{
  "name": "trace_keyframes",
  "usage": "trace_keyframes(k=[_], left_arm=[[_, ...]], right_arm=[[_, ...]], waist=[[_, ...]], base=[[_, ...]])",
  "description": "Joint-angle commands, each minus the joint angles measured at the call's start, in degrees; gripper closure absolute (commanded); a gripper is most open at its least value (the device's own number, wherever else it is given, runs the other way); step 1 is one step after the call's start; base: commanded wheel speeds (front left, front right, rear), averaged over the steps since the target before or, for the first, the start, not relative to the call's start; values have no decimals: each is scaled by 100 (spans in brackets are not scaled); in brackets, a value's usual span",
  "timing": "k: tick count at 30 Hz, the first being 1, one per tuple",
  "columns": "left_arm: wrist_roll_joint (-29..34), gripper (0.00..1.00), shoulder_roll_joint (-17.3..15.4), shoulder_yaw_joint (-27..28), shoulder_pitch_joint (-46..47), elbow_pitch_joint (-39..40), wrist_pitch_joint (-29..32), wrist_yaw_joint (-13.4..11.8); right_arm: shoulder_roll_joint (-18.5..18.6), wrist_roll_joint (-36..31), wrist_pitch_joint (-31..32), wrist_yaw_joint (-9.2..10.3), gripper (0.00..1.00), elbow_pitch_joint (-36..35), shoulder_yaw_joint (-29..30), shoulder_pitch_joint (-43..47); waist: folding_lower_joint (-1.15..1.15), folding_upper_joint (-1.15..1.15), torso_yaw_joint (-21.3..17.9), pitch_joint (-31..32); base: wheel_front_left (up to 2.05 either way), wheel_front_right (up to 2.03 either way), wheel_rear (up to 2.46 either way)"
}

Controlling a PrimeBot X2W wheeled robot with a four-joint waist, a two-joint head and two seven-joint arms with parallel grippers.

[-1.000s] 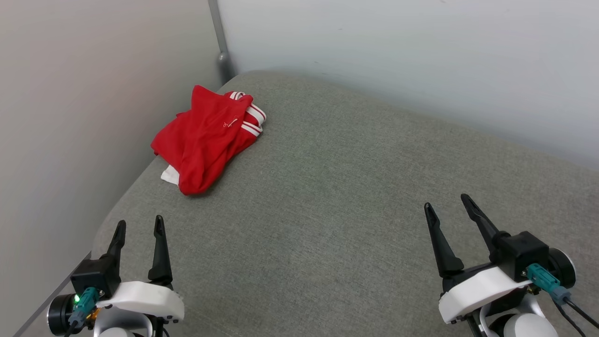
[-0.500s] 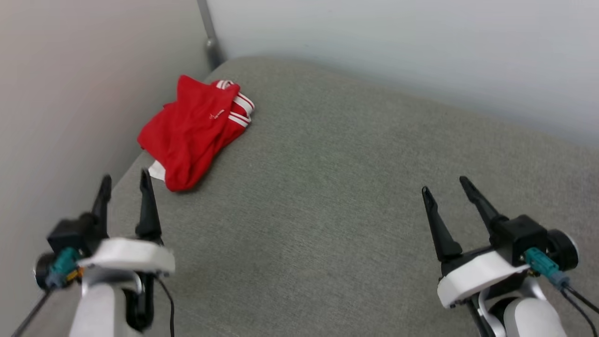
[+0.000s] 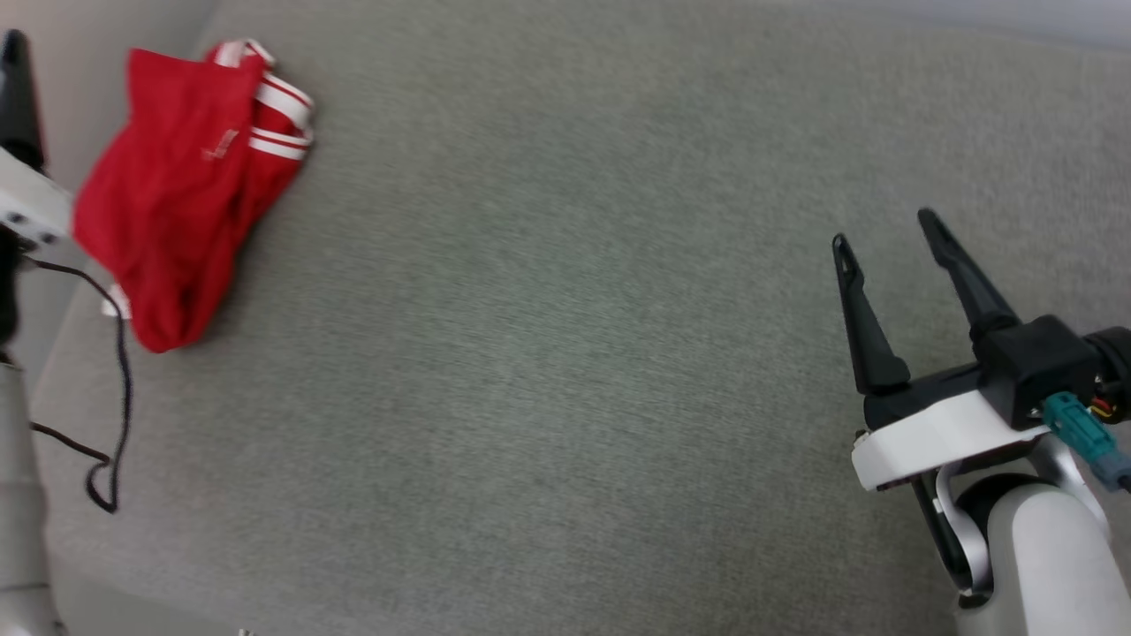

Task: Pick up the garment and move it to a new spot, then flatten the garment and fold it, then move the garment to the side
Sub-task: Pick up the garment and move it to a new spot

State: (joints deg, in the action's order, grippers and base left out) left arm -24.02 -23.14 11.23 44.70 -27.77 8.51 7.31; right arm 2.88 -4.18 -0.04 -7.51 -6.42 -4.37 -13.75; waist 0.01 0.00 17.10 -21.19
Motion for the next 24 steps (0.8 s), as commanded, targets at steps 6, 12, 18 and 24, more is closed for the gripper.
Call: trace_keyframes(k=[6,12,18,24], left_arm=[[-734,0,-632,-34,484,-742,1271,20],[-1315,0,-966,-8,400,-1433,2426,22],[-1760,0,-789,83,170,-2296,3469,-72],[-1704,100,-744,100,172,-2469,2883,-70]], right_arm=[[-1,-1,-31,3,0,-240,-56,-293],[0,71,-64,4,0,-331,-96,-395],[-1,85,-72,4,0,-292,-146,-469],[-1,28,-64,3,0,-276,-127,-480]], waist=[[-1,0,-783,-1053],[-1,0,-972,-1378],[-1,0,-1040,-1474],[-1,0,-998,-1370]], base=[[0,0,0],[0,0,0],[0,0,0],[0,0,0]])
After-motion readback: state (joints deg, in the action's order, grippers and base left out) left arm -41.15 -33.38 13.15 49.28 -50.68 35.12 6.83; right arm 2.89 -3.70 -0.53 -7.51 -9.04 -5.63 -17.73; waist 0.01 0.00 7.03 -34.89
